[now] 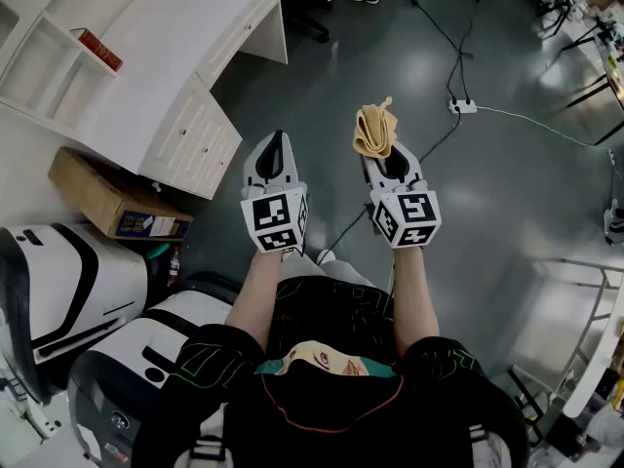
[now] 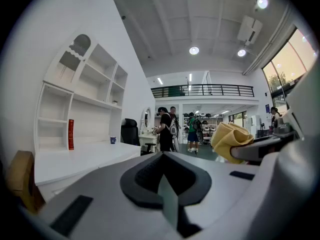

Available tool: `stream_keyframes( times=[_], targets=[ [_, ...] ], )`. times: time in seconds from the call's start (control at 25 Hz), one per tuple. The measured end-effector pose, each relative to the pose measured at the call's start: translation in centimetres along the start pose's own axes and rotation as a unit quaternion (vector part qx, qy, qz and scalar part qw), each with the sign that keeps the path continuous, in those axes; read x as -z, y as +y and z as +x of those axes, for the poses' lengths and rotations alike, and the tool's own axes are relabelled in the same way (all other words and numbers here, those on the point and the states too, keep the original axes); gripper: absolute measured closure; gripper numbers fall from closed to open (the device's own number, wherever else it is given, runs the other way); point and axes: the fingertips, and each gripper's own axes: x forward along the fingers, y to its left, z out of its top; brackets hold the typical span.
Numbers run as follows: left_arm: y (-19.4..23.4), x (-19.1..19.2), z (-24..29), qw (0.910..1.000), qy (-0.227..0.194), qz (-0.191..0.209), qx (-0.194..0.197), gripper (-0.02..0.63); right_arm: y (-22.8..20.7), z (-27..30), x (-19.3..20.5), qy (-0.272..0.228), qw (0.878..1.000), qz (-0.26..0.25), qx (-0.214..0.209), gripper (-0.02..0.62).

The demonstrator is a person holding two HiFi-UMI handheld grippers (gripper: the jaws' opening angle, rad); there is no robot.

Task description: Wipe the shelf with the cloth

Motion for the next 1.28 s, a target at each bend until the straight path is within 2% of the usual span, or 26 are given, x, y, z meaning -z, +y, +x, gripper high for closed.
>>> stream_keyframes(
  times=[0.24,0.52,0.96,1.28],
  targets=[
    [-1.4,1.0,-0.7,1.0,0.009,-0.002,0.0,0.606,-0.1,-1.0,0.5,0.003,1.0,-0.004,-0.018,0.474],
    [-1.9,1.0,-1.2,0.9999,0.01,0.003,-0.011,0.606,-0.8,-1.4,-0.3,-0.019,0.999,0.015,-0.038,0.474],
    [-0.9,-2.7,0.0,0.9985,-0.021,0.022,-0.045,0.606,-2.5,0.5,-2.9,-0.04,0.998,0.015,-0.045,0.474],
    [1.4,-4.8,0.9,0.9967,-0.047,0.016,-0.064,0.606,-2.7,2.3,-5.6,-0.069,0.996,0.001,-0.048,0.474]
  ],
)
